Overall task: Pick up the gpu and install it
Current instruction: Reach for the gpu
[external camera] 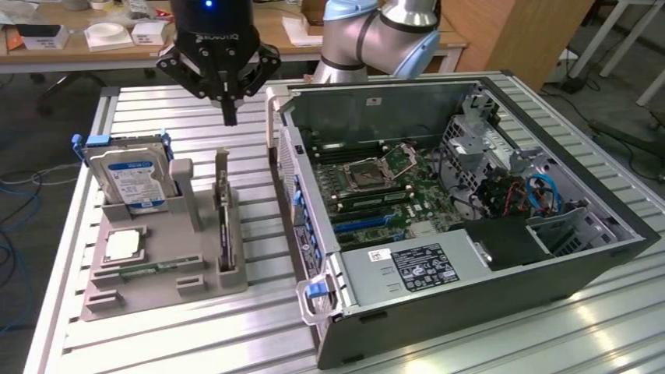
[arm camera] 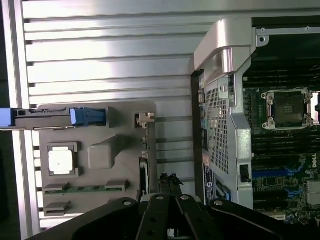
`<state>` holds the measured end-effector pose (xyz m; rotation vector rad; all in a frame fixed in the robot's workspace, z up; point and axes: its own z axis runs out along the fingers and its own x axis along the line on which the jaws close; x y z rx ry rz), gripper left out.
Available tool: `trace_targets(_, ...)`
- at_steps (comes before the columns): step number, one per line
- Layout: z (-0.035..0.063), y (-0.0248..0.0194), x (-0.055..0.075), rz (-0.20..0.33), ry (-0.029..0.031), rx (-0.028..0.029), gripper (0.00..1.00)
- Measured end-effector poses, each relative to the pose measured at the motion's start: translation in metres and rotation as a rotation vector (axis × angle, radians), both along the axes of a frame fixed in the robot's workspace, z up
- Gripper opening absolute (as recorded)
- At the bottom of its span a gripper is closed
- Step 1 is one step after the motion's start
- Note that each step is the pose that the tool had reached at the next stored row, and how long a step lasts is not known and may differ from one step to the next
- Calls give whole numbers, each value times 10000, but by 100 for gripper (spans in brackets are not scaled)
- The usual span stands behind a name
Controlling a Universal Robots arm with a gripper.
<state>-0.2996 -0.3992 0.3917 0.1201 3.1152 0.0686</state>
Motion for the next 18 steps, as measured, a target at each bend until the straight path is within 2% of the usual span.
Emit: trace_targets(18,-12,-1,-290,-1,14,1,10)
